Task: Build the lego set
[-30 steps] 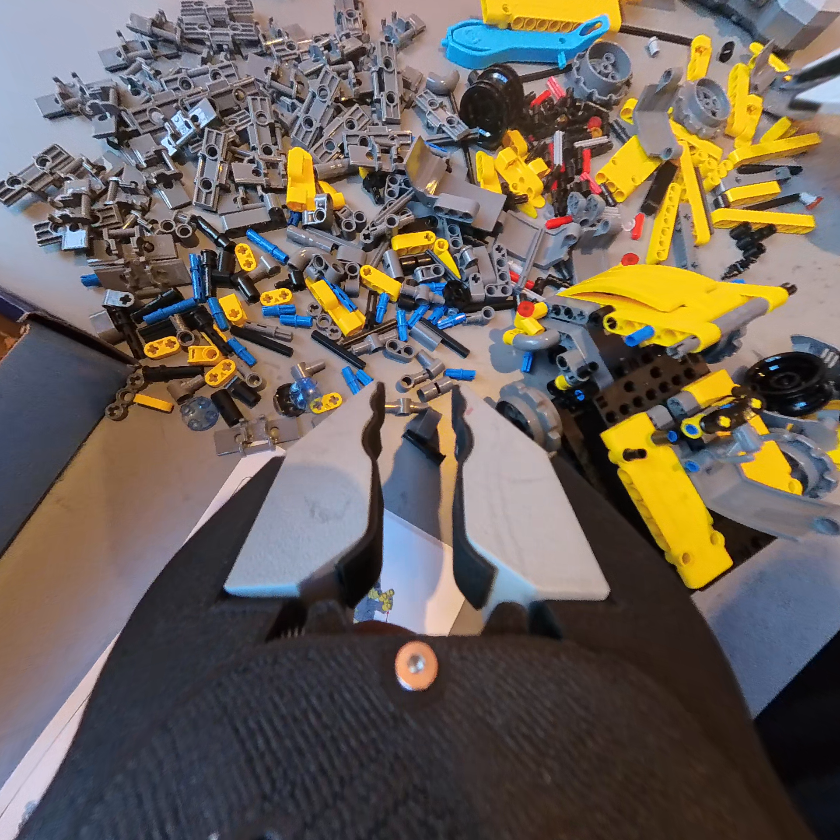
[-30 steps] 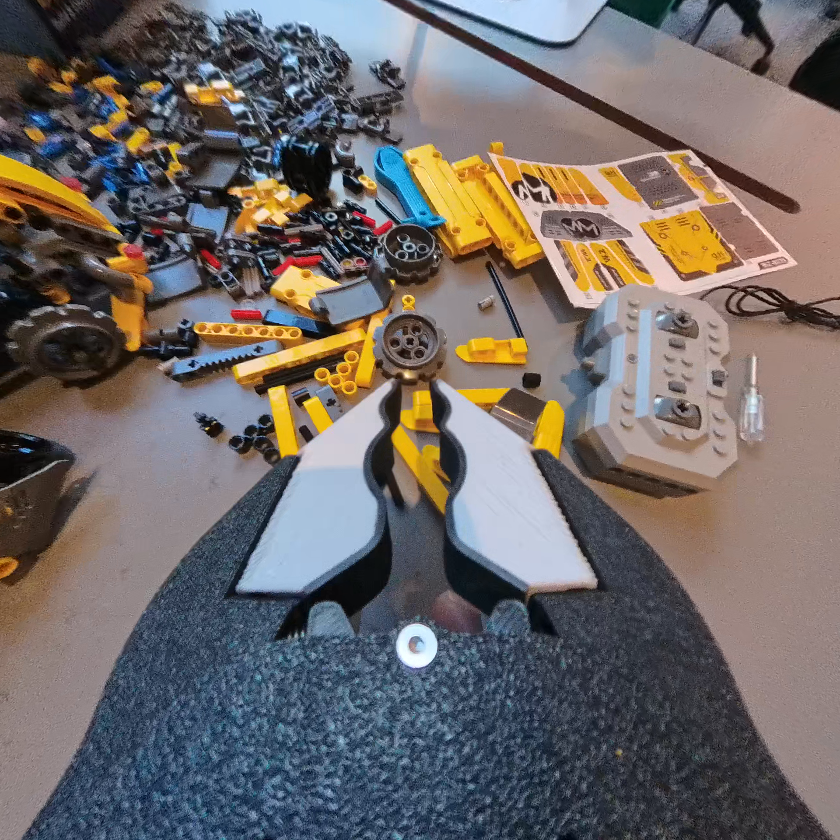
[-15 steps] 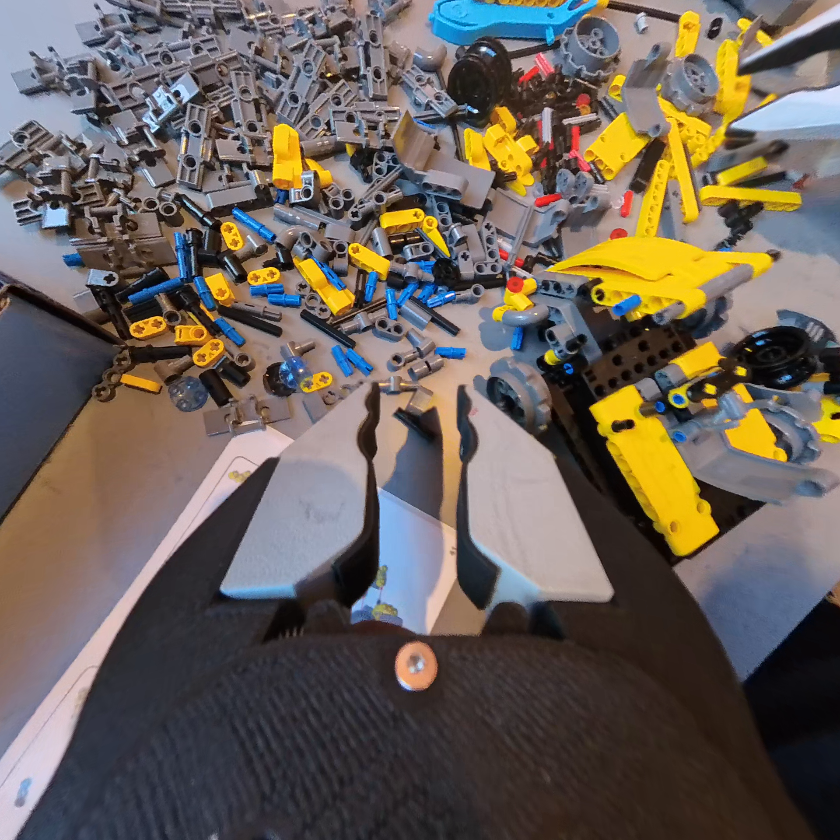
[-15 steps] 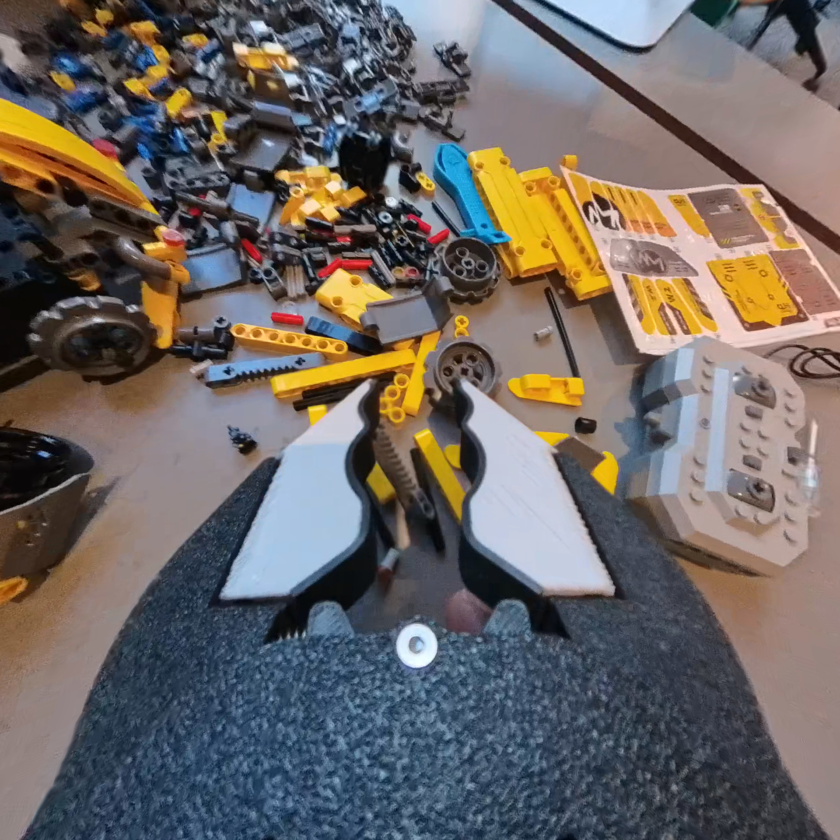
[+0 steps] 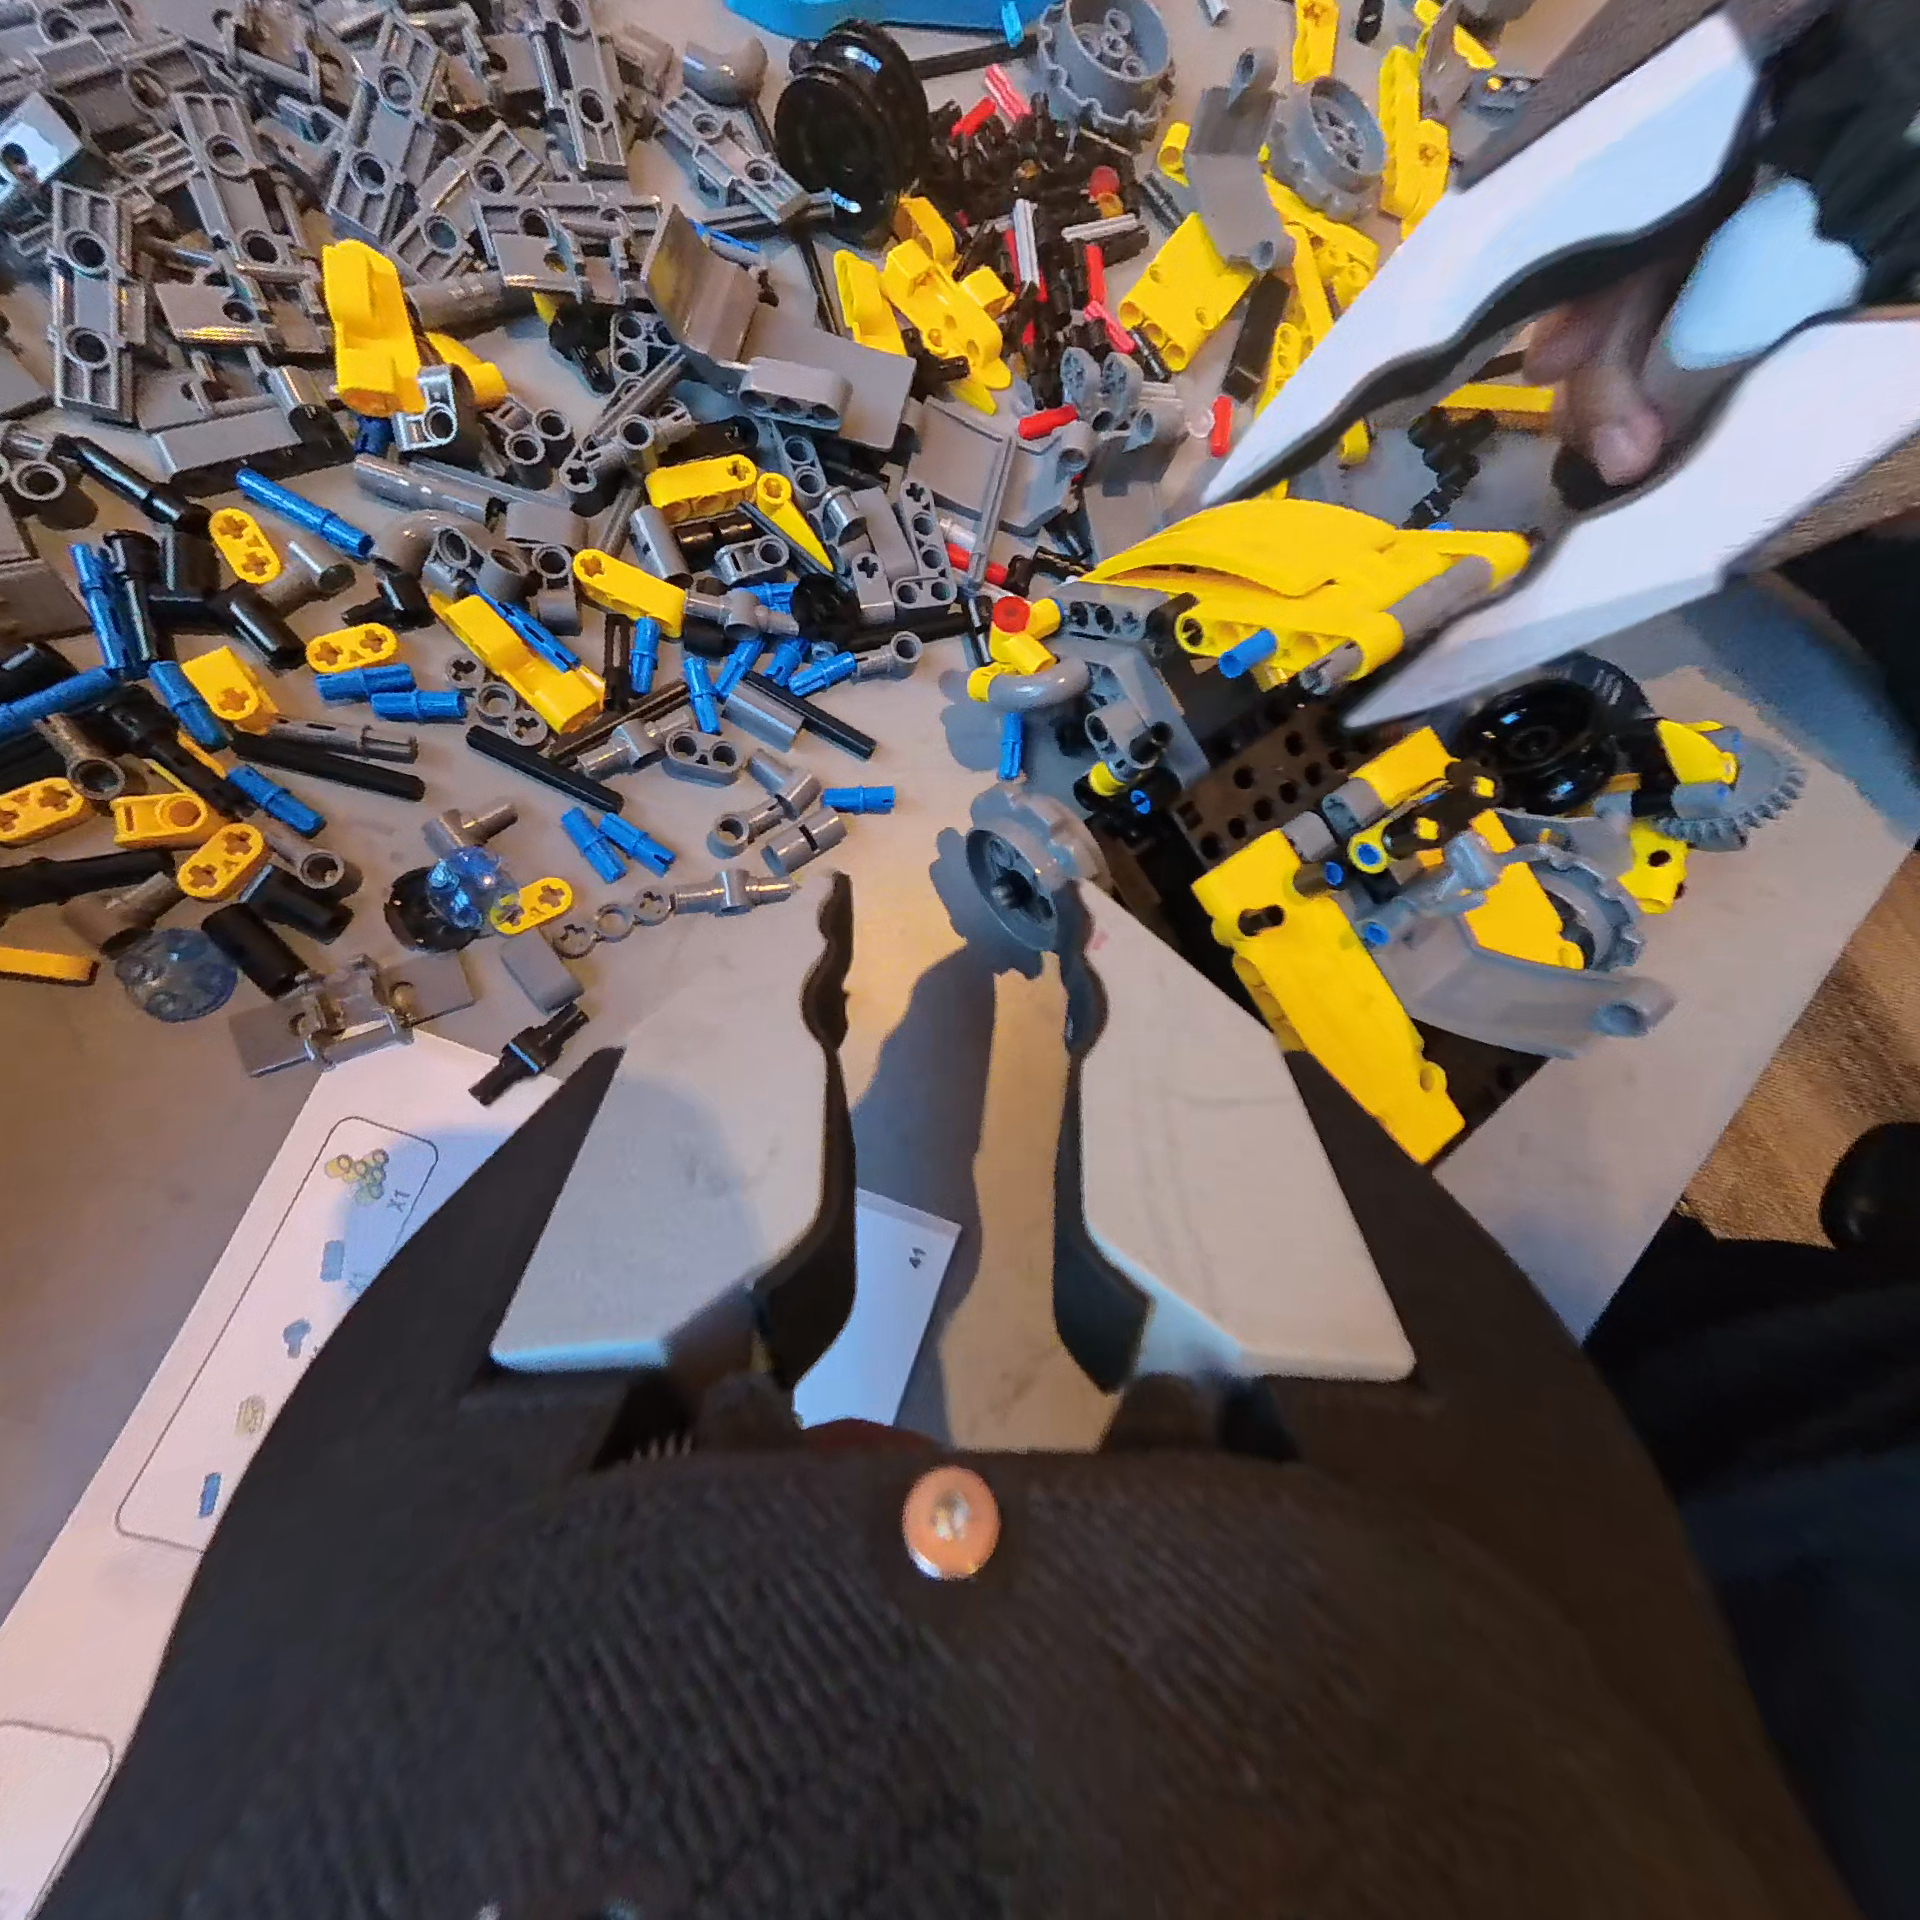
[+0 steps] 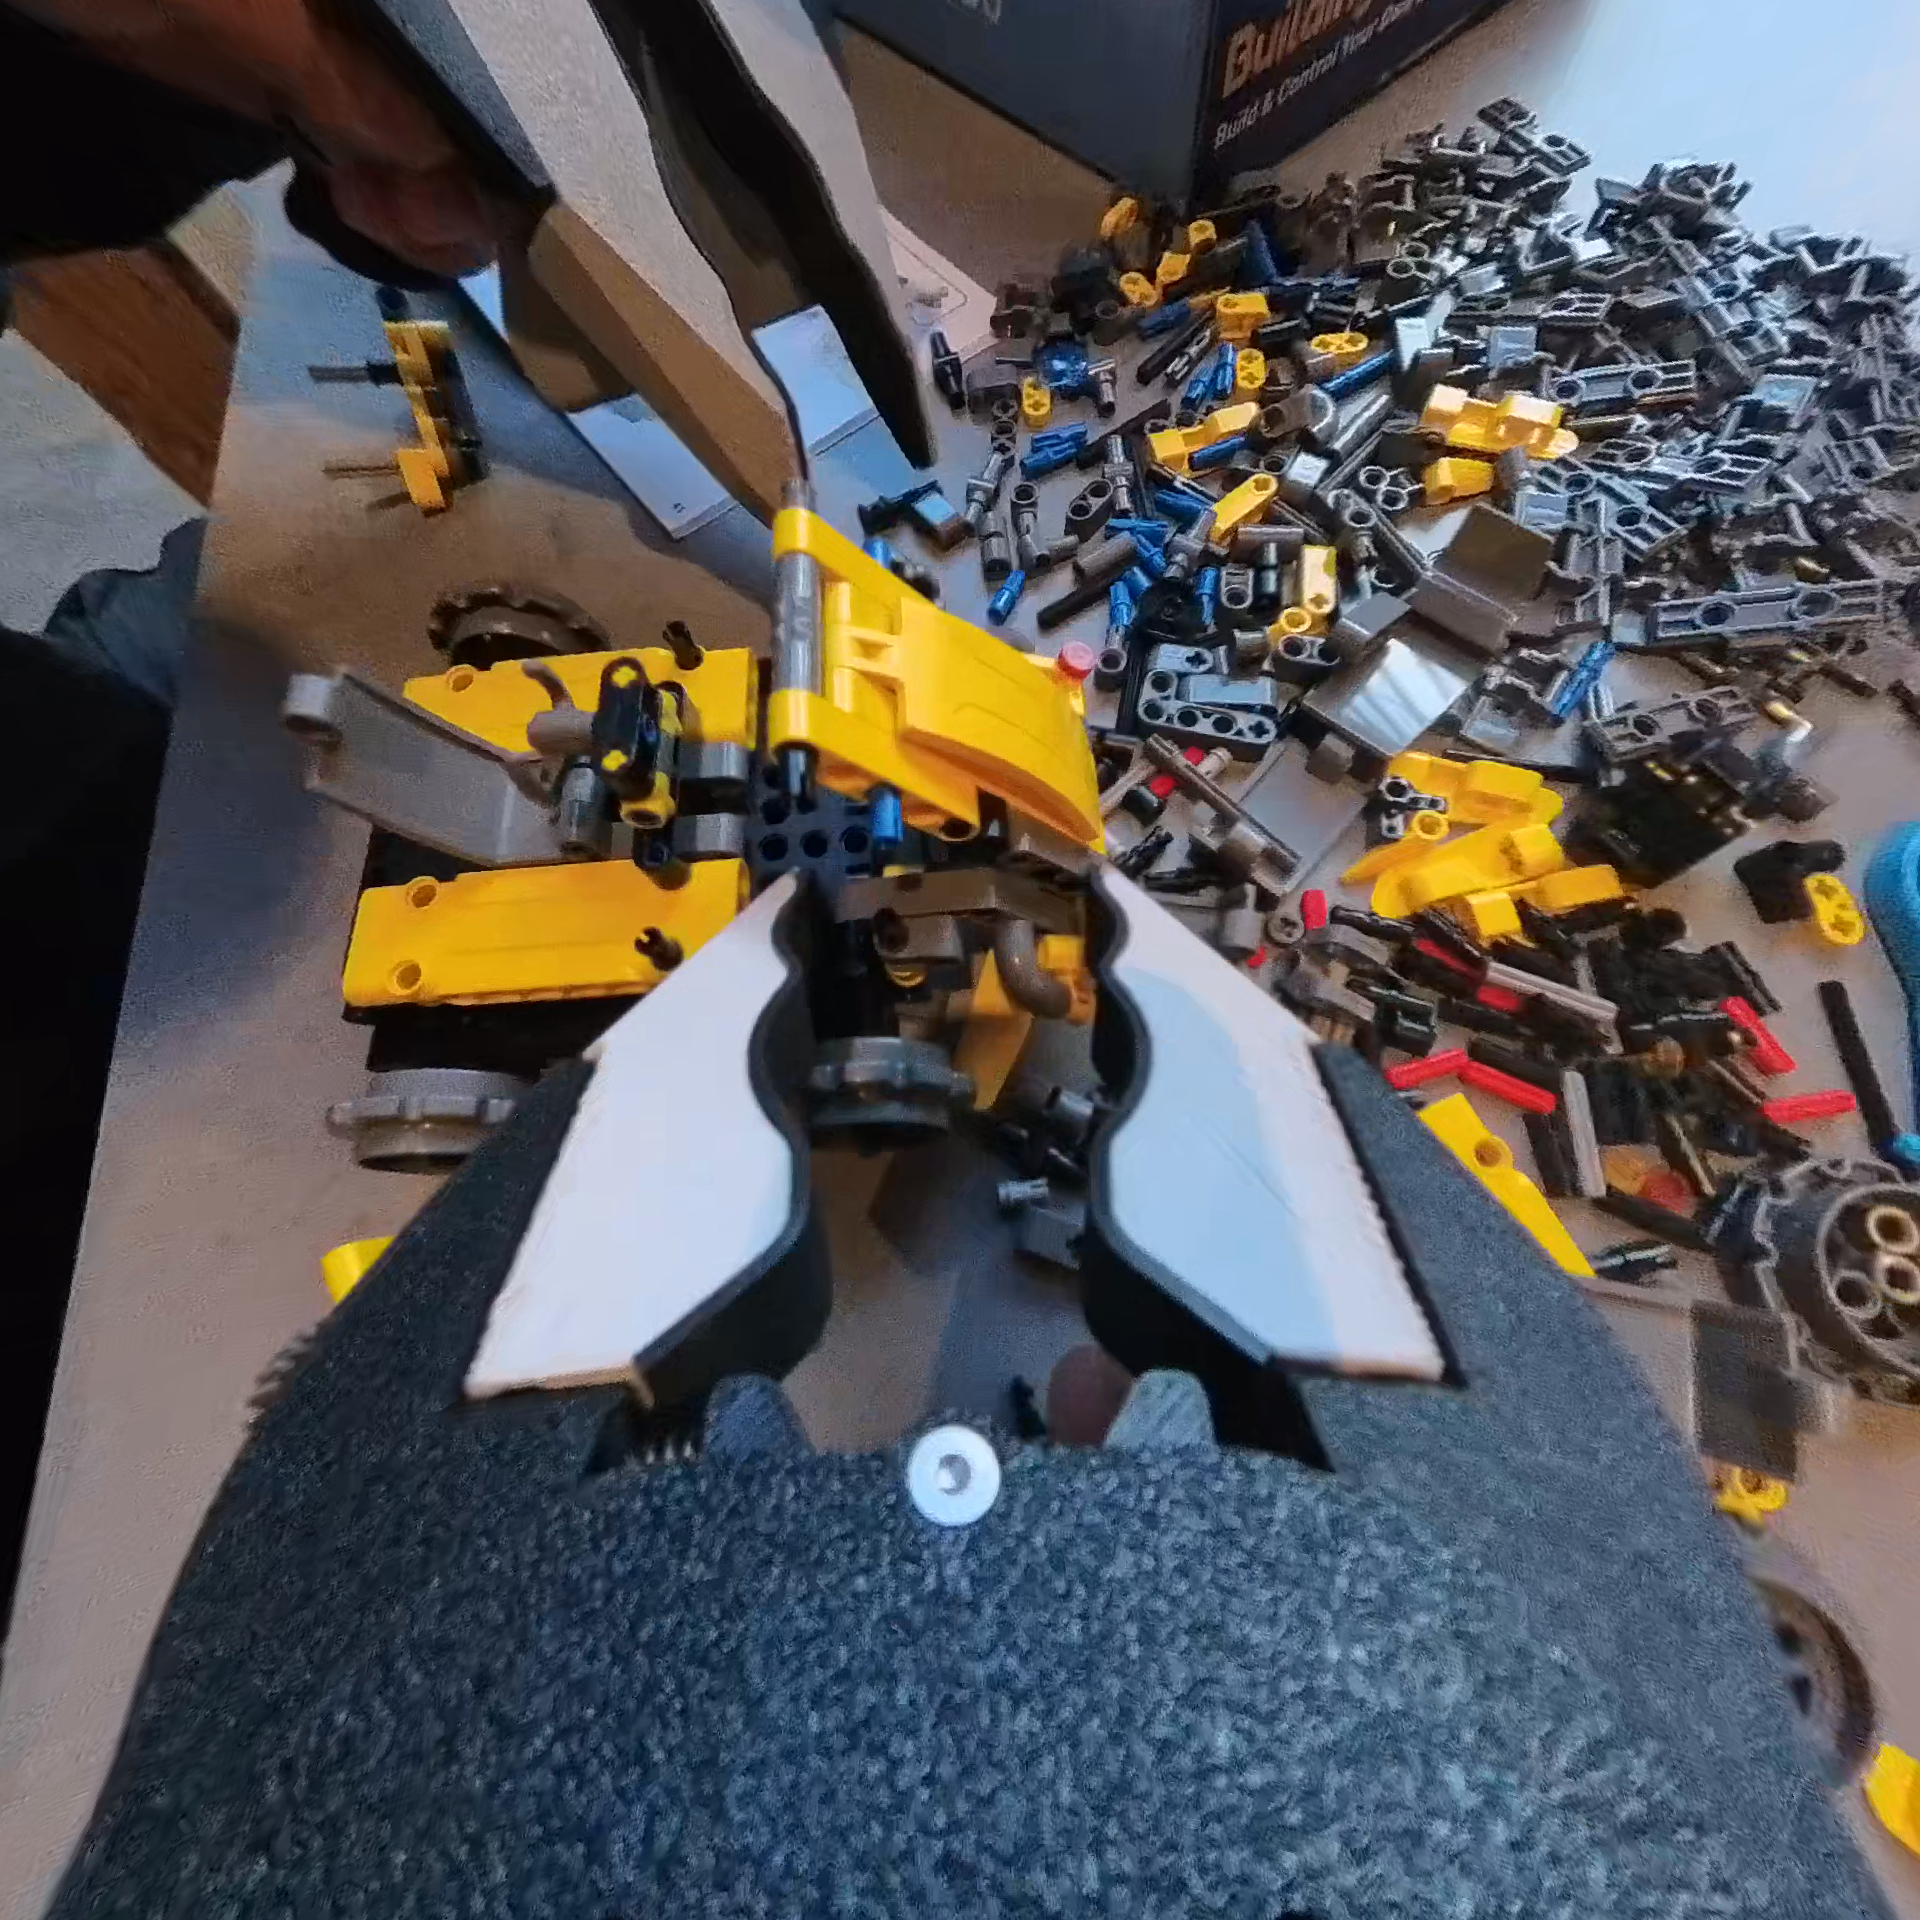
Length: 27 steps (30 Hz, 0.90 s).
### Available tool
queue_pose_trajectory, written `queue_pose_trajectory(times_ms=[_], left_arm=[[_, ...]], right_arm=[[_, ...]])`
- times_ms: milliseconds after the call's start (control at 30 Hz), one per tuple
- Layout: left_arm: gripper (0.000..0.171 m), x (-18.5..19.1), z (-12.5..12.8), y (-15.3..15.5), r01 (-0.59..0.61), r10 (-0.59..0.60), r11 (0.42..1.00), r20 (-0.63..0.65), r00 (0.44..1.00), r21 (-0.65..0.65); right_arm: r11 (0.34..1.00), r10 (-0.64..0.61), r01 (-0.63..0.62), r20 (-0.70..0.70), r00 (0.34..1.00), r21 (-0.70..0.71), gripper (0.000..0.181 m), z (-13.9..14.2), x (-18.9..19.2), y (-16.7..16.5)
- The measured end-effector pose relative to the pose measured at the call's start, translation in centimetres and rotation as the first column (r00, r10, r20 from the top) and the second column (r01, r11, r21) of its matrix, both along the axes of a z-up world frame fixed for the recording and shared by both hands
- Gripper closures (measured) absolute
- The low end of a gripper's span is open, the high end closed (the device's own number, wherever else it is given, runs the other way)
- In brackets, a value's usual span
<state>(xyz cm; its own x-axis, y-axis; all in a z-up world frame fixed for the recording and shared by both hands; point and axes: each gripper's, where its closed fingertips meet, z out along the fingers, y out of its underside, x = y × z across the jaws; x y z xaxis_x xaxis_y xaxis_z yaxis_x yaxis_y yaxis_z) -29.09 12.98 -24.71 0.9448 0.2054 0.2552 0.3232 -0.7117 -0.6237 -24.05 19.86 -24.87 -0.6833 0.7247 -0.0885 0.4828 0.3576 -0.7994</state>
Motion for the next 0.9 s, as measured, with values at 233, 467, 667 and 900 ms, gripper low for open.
queue_pose_trajectory(times_ms=[233, 467, 667, 900], left_arm=[[0.118, 1.5, 1.4, -1.1, 0.020, -0.023, 0.999, 0.065, 0.998, 0.041], [0.105, 3.7, -0.3, -0.1, 0.076, -0.082, 0.996, 0.160, 0.984, 0.044], [0.094, 3.5, 0.0, 1.6, 0.159, -0.159, 0.987, 0.115, 0.981, 0.015], [0.105, 3.5, -1.6, 2.6, 0.222, -0.205, 0.973, 0.206, 0.957, -0.061]], right_arm=[[0.999, 0.047, -0.046, -0.038, 0.998, 0.015, 0.149, 0.9, -0.4, -1.0], [0.999, 0.025, -0.022, -0.096, 0.995, 0.033, 0.153, 2.2, -0.3, -1.1], [0.990, -0.131, 0.128, -0.059, 0.990, -0.058, 0.143, 3.2, 1.5, 3.7], [0.965, -0.199, 0.184, -0.059, 0.978, -0.189, 0.145, 2.5, 2.9, 4.4]])
